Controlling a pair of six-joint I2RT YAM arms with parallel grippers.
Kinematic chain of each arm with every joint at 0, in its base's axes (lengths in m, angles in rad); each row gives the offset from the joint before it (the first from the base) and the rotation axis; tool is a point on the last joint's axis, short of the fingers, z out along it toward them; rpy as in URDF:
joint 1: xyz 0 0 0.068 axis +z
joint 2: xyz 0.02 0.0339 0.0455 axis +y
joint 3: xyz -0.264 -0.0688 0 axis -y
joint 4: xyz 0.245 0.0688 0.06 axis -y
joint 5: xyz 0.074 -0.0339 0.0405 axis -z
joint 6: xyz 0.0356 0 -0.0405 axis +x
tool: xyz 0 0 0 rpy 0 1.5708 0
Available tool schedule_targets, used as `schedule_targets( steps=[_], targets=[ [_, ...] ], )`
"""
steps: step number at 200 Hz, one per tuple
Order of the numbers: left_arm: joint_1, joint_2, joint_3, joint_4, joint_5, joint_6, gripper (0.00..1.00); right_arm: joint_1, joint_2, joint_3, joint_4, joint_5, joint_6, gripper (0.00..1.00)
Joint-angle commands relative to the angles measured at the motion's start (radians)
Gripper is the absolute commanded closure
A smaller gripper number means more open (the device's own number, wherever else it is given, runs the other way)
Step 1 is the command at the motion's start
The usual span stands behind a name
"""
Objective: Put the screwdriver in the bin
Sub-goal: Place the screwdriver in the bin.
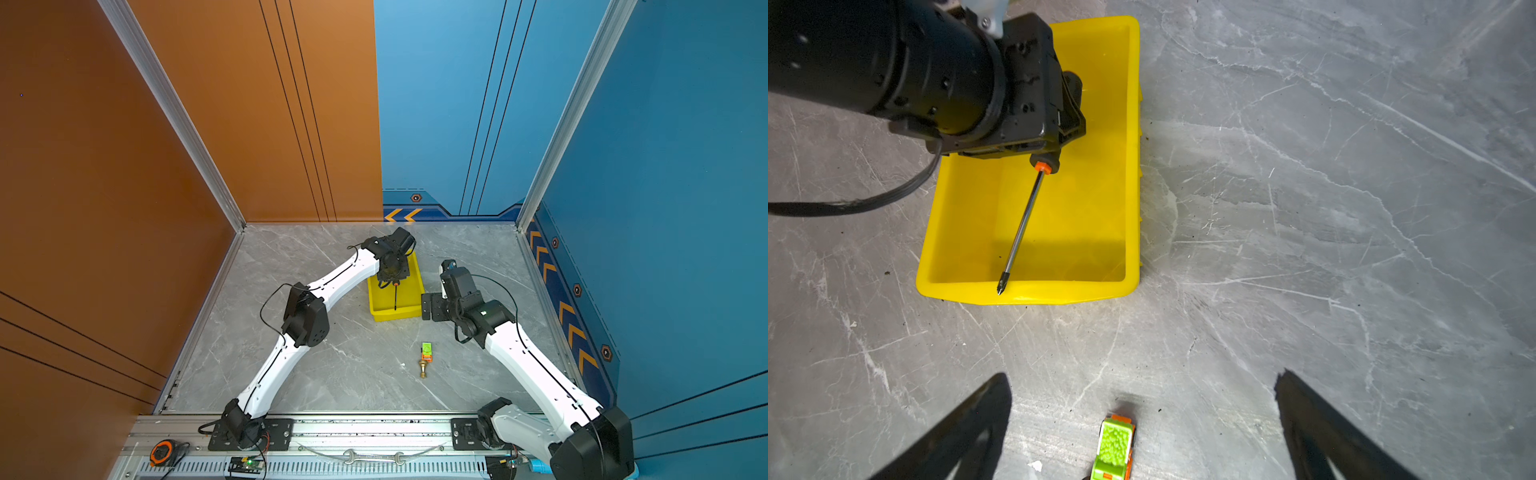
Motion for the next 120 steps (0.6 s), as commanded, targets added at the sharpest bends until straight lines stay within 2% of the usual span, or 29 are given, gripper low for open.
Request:
schedule_targets(
  steps=[1, 120],
  targets=[
    [-0.002, 0.017, 0.031, 0.002, -0.044, -0.032, 1.0, -0.008, -0.009, -0.019, 0.018, -0.007, -0.025, 0.0],
    [0.008, 0.027, -0.003, 0.029, -0.072, -0.157, 1.0, -0.006, -0.043, -0.047, 0.021, -0.021, -0.009, 0.0]
  ],
)
